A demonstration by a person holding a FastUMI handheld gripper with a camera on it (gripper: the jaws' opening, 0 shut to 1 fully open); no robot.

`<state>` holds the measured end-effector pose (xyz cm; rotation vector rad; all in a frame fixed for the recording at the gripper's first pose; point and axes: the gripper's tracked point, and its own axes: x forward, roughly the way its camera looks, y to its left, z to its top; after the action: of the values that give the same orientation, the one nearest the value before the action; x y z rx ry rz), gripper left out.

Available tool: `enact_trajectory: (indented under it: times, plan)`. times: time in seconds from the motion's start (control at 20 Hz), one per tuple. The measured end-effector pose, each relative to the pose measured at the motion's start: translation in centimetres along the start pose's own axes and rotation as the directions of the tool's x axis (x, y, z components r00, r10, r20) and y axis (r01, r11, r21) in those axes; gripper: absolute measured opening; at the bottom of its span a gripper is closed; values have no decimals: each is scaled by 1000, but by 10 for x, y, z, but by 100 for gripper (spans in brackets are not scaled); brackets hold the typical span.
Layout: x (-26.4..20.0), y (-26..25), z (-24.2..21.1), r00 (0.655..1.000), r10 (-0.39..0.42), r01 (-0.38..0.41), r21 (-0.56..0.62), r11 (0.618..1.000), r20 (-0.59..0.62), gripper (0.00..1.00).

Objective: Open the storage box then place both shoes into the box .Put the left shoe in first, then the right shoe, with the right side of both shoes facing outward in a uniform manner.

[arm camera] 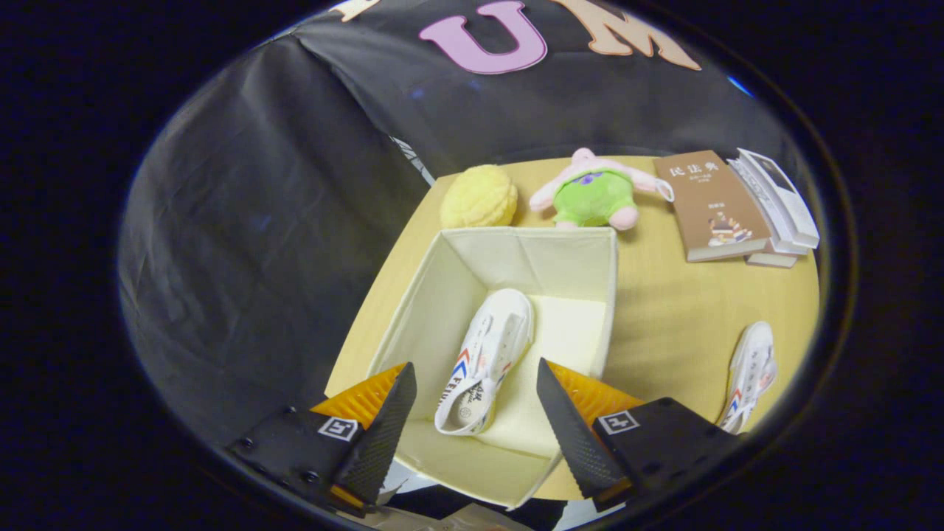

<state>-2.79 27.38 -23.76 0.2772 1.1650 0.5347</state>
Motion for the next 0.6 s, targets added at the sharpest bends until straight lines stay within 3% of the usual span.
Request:
enact_trajectory:
  times: [0.2,0.6]
  plan:
    - [-32,-30,6,999,-12,13,-34,999,46,100]
    - [-78,-123,5,986,-142,145,-30,989,89,100]
